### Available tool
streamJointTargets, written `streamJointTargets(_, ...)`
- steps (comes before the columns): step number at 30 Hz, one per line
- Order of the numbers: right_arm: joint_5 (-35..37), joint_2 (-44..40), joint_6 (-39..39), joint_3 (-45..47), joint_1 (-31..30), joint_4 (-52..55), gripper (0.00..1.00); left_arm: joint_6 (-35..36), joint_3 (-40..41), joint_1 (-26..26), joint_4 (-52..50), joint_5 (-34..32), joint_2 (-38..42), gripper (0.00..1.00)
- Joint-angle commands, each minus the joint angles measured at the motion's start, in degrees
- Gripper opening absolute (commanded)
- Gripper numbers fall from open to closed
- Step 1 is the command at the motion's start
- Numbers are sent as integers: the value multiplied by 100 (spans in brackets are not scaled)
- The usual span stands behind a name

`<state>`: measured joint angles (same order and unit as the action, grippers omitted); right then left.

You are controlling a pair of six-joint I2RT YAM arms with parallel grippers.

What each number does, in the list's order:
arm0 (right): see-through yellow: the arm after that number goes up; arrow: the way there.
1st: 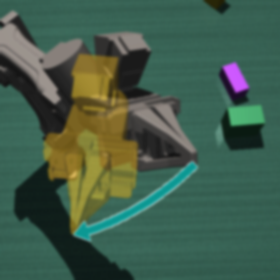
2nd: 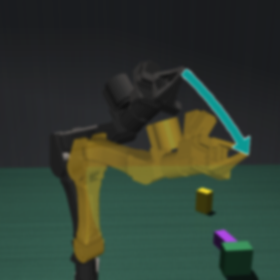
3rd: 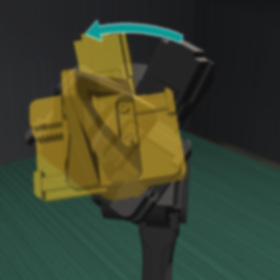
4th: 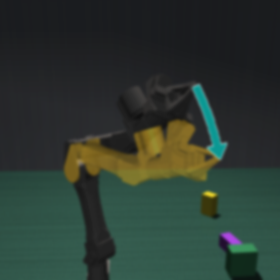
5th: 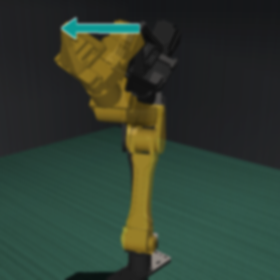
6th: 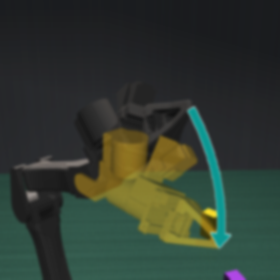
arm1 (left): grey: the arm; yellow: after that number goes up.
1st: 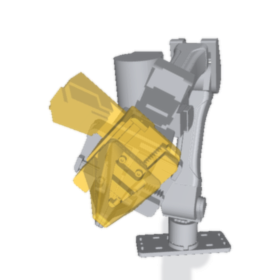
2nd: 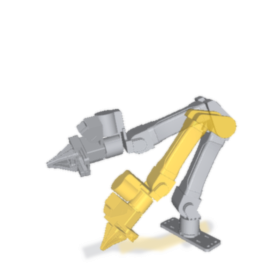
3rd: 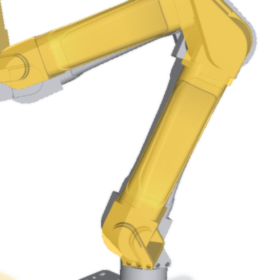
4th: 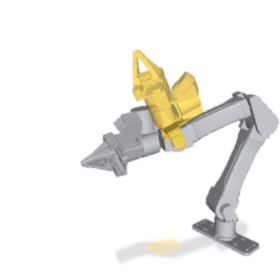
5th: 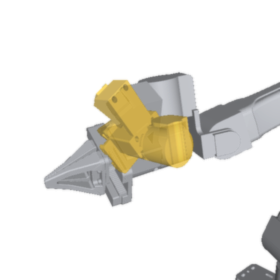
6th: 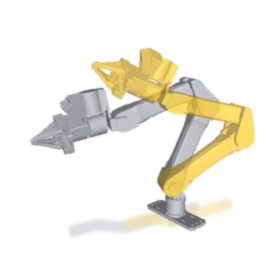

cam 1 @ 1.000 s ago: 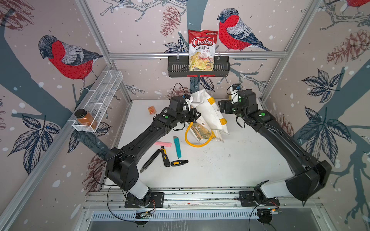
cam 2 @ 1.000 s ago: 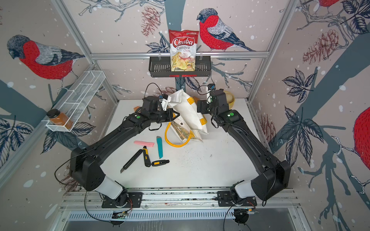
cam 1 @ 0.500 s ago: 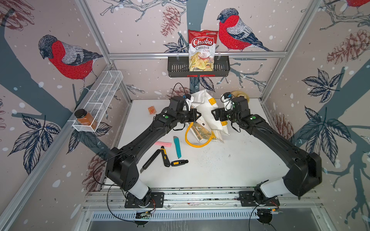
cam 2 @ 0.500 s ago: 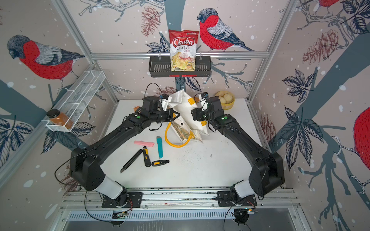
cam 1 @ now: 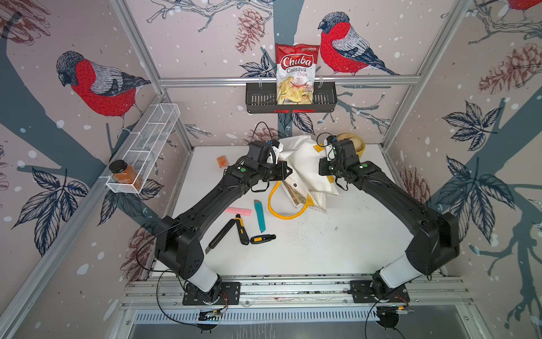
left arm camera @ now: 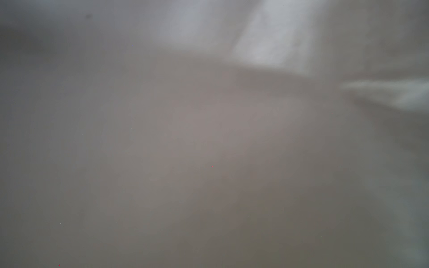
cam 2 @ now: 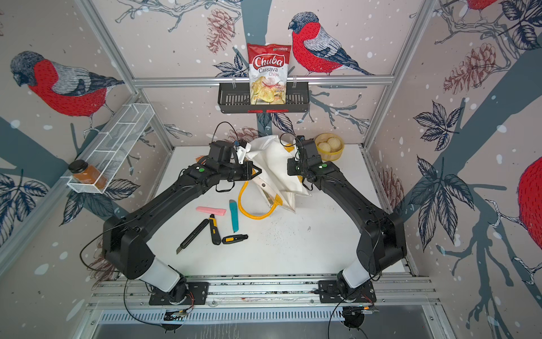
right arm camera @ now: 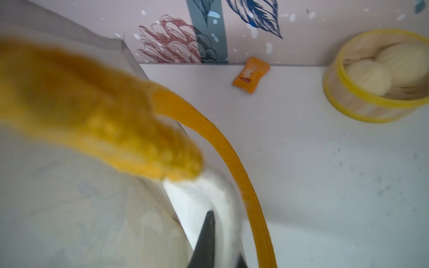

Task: Place the art knife into the pouch
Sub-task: Open the pouch at the center of the board.

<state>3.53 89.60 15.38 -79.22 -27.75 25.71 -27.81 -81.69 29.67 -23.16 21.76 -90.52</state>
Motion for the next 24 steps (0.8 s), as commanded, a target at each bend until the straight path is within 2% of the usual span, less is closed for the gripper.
streamJointTargets(1,820,-228,319,55,133,881,0,408,-49,-152,-931,-1260,28,0)
streamJointTargets(5,868,-329,258,34,452,1101,0,705,-363,-377,-1719,-2077,-59,0)
streamJointTargets(9,900,-235,151,-379,912,1559,0,889,-527,-580,-2148,-2516,-80,0)
streamJointTargets(11,830,-217,70,-608,1104,1670,0,991,-549,-669,-2217,-2665,-79,0)
streamJointTargets(14,723,-126,-59,-923,1086,1807,0,1181,-832,-704,-2404,-2667,-220,0)
streamJointTargets(17,640,4,-89,-1142,940,1927,0,1487,-1347,-700,-2737,-2372,-560,0)
streamJointTargets(22,-839,108,-58,-834,730,1349,0,1524,-1689,-656,-2466,-1424,-950,1)
streamJointTargets(24,-1323,167,23,-718,653,1062,0,1401,-1651,-647,-2179,-1273,-960,14)
